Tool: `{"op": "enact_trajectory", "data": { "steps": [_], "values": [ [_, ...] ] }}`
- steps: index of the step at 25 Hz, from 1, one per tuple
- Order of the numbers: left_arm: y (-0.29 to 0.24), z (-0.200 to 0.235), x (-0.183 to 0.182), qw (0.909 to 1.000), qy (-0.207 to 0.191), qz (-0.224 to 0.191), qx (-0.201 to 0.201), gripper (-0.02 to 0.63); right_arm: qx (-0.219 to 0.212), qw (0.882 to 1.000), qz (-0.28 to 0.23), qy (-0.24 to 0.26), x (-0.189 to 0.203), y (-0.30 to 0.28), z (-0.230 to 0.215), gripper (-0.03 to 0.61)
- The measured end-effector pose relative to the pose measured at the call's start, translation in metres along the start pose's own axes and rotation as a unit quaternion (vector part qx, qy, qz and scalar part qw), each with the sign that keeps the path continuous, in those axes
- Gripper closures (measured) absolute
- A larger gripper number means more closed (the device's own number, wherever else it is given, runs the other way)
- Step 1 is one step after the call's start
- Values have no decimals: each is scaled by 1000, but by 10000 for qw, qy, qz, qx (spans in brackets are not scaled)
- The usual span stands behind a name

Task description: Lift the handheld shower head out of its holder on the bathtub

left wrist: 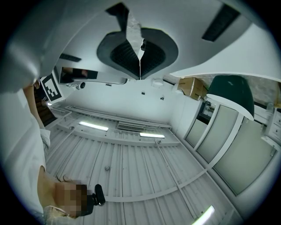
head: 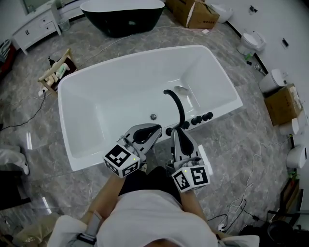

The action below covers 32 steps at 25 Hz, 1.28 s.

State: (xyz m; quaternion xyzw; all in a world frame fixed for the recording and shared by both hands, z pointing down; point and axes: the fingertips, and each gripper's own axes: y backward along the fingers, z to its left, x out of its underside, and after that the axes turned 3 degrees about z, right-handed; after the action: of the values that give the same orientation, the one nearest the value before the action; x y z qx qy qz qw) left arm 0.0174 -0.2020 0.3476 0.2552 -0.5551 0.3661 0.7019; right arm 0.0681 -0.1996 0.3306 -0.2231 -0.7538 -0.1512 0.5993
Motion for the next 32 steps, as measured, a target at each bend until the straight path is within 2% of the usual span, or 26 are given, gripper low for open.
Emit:
{"op": "enact_trajectory", "data": {
  "steps": [4,11,12,14,16,28,32],
  "values": [
    [11,9,-3,9995,110,-106,-270,601,-222,9994,-62,266,-9,-7,13,558],
    [19,16,-1,9975,273,-217,-619,601,-644,9976,36,268,-8,-11,24,551],
    [19,18,-1,9971,288,-214,-664,601,-703,9972,73,255,-8,-12,25,524],
    [18,17,-3,9966,310,-221,-737,601,-817,9963,141,240,-9,-13,25,414],
    [15,17,-4,9960,313,-241,-798,601,-884,9955,203,290,-10,-14,23,391],
    [14,21,7,9934,437,-35,-1059,601,-1168,9915,543,179,9,-21,21,391],
    [14,27,14,9924,522,2,-1113,601,-1231,9897,677,290,19,-27,22,391]
  ]
}}
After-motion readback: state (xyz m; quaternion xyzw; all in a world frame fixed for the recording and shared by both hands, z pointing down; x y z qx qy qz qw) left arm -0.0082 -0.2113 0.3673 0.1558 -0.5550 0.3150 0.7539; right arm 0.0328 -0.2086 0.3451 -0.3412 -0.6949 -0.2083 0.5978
